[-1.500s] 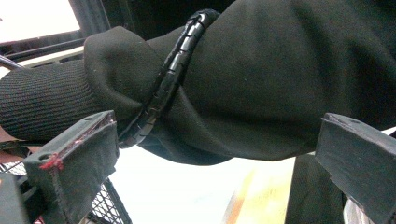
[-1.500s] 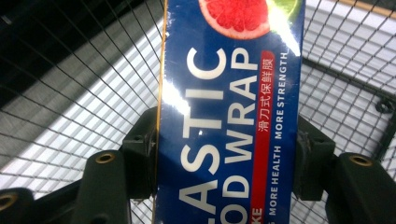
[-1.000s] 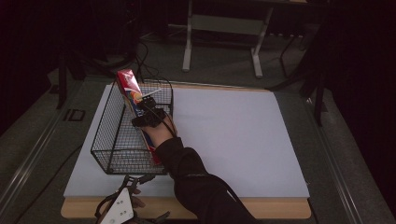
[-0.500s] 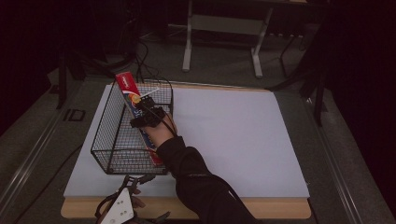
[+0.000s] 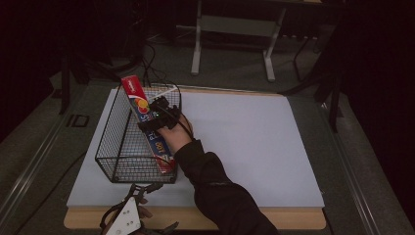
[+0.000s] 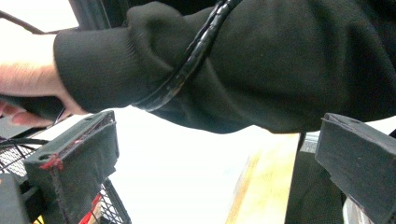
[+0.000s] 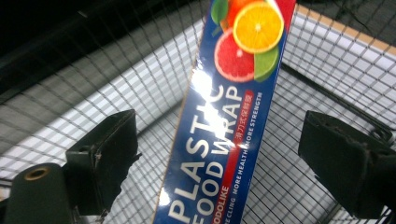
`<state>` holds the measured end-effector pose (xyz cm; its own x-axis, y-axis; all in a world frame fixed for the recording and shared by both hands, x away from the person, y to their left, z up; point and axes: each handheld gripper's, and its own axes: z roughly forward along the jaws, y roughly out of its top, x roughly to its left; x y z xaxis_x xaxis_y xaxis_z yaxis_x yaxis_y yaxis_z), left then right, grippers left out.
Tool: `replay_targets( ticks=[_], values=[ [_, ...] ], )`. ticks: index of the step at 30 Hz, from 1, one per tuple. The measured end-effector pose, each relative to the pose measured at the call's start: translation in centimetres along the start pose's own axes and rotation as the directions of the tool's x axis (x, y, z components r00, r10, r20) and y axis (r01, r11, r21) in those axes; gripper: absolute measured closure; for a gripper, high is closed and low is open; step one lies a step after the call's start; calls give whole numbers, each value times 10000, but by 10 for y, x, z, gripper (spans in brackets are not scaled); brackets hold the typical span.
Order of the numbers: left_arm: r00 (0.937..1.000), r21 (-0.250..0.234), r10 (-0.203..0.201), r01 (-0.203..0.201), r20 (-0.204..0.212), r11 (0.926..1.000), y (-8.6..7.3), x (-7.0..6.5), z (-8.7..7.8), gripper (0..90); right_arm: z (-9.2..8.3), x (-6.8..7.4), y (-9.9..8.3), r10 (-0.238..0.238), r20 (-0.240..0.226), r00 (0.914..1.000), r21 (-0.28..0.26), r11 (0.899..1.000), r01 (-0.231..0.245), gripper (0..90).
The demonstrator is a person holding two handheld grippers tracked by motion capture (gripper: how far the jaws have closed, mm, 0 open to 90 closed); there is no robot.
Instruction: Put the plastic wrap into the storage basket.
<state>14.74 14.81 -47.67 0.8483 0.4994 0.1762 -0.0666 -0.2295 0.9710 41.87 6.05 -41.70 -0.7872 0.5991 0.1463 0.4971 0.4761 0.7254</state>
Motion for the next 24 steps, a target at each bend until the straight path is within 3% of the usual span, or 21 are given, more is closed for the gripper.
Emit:
replay_targets(
  ticks=[3,6,10,12,21,24],
  values=[
    [10000,37,-7,7,-16,10000,0,0,0,1,-10,-6,-1,179,-371,9992,-304,9994,-191,122],
    [10000,9,-22,22,-31,10000,0,-1,0,1,-23,-10,-3,8,-321,9995,-481,9988,-23,132],
    [10000,47,-43,43,-23,10000,0,-1,1,1,-38,-18,-8,201,-689,9974,-793,9965,-255,131],
    [10000,65,-21,21,-11,10000,0,-1,2,1,-47,-21,-10,54,-520,9986,-1028,9946,-107,131],
    [10000,163,-46,47,-86,9999,-1,-1,3,1,-74,-34,-27,-403,-192,9990,-1180,9923,378,132],
    [10000,183,-27,28,-75,9998,-1,-1,4,1,-83,-41,-34,-304,-187,9994,-1269,9915,277,132]
  ],
)
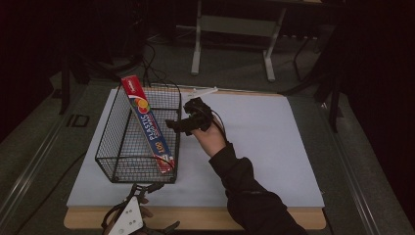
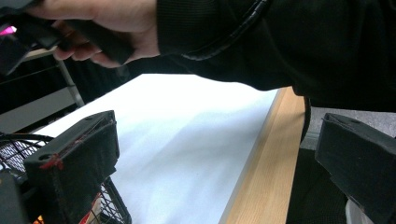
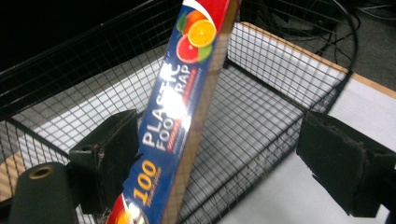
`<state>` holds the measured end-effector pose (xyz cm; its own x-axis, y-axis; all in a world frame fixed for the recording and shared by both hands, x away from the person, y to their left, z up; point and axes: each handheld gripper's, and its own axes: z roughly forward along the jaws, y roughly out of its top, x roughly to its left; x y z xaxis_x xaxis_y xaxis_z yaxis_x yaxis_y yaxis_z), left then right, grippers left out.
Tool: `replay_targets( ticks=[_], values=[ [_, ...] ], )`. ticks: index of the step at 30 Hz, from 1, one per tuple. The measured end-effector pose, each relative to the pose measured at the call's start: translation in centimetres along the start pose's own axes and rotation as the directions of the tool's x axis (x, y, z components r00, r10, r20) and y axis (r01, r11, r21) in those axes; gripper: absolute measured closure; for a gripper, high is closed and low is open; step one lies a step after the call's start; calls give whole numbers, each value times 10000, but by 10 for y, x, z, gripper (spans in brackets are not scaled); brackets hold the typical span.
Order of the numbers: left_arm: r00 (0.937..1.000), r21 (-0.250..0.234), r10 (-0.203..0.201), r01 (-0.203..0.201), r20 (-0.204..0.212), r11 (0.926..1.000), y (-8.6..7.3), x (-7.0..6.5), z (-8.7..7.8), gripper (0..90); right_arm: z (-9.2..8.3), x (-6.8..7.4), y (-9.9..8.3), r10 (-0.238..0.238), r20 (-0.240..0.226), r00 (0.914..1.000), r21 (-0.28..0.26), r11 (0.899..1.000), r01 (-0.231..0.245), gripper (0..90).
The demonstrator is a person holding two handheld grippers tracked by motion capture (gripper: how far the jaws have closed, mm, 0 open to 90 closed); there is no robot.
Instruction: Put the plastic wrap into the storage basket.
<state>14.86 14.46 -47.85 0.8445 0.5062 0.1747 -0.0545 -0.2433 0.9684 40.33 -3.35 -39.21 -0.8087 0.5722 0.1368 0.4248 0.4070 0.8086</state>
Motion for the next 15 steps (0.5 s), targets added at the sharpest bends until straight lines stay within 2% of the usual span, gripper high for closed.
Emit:
replay_targets(
  ticks=[3,6,11,15],
  values=[
    [10000,46,3,-3,28,10000,0,0,1,1,-9,-5,-8,201,-311,9993,-37,9998,-202,132],
    [10000,97,41,-41,16,9999,0,0,1,1,-17,-7,-15,150,-411,9990,-38,9999,-152,132],
    [10000,105,79,-80,25,9999,0,-1,2,1,-35,-8,-24,-79,-320,9995,-98,9999,75,133],
    [10000,108,43,-43,32,9999,0,-1,2,1,-49,-8,-35,-375,-19,9993,-183,9991,375,135]
  ],
)
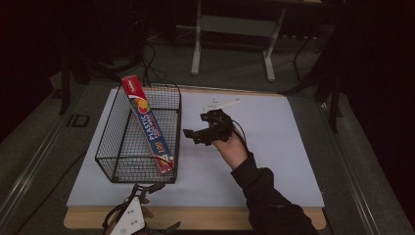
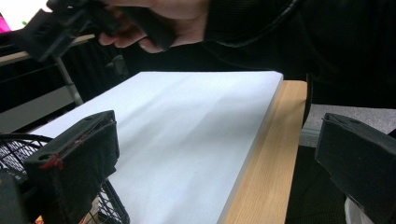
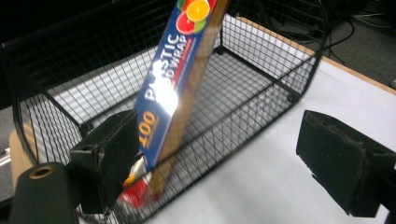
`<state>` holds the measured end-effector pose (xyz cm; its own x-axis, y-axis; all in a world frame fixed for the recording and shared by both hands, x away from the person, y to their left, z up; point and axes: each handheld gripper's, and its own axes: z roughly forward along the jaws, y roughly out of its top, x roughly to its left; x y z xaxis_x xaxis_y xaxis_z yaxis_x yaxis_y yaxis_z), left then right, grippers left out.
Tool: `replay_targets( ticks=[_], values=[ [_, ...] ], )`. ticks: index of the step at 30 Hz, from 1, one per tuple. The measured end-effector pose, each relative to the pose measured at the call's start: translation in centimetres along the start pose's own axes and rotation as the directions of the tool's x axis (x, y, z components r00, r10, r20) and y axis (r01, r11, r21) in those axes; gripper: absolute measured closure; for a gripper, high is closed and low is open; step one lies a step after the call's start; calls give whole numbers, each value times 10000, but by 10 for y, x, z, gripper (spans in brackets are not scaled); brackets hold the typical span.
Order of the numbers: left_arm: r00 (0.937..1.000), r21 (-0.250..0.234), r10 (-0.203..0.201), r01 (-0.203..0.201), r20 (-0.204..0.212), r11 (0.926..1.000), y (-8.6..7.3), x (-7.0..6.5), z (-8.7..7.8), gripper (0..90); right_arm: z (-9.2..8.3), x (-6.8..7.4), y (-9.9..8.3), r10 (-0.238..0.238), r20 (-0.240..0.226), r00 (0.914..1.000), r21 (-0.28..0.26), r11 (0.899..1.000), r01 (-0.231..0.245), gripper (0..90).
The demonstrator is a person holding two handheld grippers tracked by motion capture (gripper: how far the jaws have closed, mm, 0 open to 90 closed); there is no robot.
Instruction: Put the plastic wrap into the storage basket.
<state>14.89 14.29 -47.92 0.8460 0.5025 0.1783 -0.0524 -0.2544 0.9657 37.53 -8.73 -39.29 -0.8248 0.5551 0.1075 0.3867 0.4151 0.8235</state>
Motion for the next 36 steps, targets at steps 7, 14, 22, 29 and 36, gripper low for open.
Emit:
replay_targets(
  ticks=[7,14,22,29,36],
  values=[
    [10000,21,-1,1,7,10000,0,0,1,1,-17,-11,-27,-180,347,9992,189,9997,173,137],
    [10000,35,-28,28,-15,10000,0,0,2,1,-32,-24,-46,81,518,9986,38,10000,-83,137],
    [10000,65,39,-39,-33,10000,0,-1,1,1,-48,-32,-79,-13,697,9976,65,10000,8,138],
    [10000,99,27,-27,-44,9999,0,-1,2,1,-58,-39,-100,243,785,9966,203,9995,-260,137],
    [10000,133,38,-37,-36,9999,0,-2,2,1,-63,-40,-120,215,770,9968,458,9986,-251,138]
  ],
)
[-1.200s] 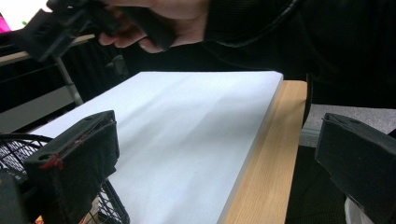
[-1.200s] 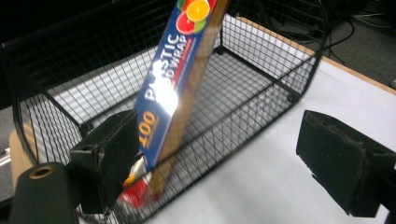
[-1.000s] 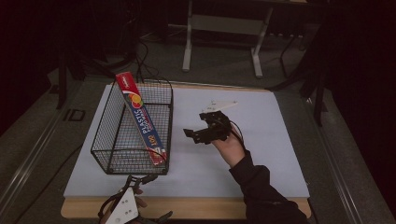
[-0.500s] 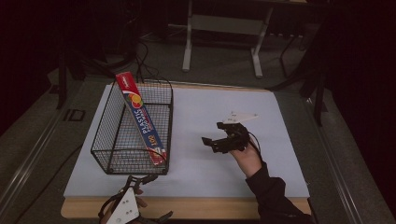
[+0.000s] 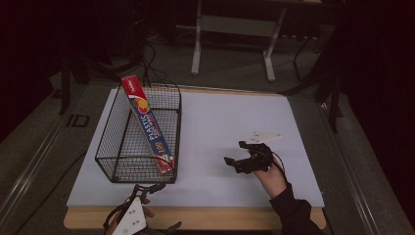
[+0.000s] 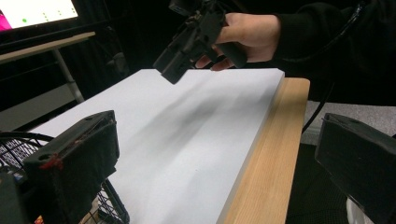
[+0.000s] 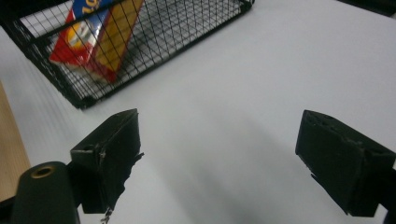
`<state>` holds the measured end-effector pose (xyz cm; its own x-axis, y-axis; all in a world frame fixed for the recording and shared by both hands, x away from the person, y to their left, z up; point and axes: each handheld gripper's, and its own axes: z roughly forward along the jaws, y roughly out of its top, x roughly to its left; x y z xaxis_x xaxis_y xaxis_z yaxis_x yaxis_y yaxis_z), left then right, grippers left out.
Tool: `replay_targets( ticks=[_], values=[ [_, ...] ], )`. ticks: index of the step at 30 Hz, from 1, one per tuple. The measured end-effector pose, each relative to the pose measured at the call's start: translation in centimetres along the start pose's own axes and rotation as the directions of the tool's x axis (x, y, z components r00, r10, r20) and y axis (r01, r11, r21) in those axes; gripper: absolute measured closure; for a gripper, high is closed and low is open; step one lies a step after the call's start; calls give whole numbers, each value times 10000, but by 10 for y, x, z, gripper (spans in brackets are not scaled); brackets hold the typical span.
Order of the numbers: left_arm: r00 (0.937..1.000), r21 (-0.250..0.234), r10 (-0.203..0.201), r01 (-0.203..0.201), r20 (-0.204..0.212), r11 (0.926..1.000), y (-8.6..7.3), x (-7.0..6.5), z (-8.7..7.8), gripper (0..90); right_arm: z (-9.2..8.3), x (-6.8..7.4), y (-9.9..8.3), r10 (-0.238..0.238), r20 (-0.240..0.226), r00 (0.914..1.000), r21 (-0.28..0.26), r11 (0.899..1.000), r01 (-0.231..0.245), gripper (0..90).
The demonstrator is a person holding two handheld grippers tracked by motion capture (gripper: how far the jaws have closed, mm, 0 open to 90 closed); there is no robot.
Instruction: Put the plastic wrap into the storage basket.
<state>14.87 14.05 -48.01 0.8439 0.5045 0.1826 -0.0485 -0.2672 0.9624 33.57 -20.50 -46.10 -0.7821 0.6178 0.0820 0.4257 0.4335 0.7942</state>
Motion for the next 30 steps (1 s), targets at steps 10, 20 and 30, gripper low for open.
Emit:
replay_targets(
  ticks=[10,20,30],
  values=[
    [10000,52,45,-44,-19,10000,0,0,0,1,-9,-1,-21,-47,145,9999,23,10000,47,137],
    [10000,28,35,-35,-33,10000,0,0,-1,1,-11,1,-36,-289,219,9993,184,9994,285,139],
    [10000,38,70,-70,21,10000,0,-1,-1,1,-22,-8,-46,36,607,9982,-353,9994,-14,139]
  ],
)
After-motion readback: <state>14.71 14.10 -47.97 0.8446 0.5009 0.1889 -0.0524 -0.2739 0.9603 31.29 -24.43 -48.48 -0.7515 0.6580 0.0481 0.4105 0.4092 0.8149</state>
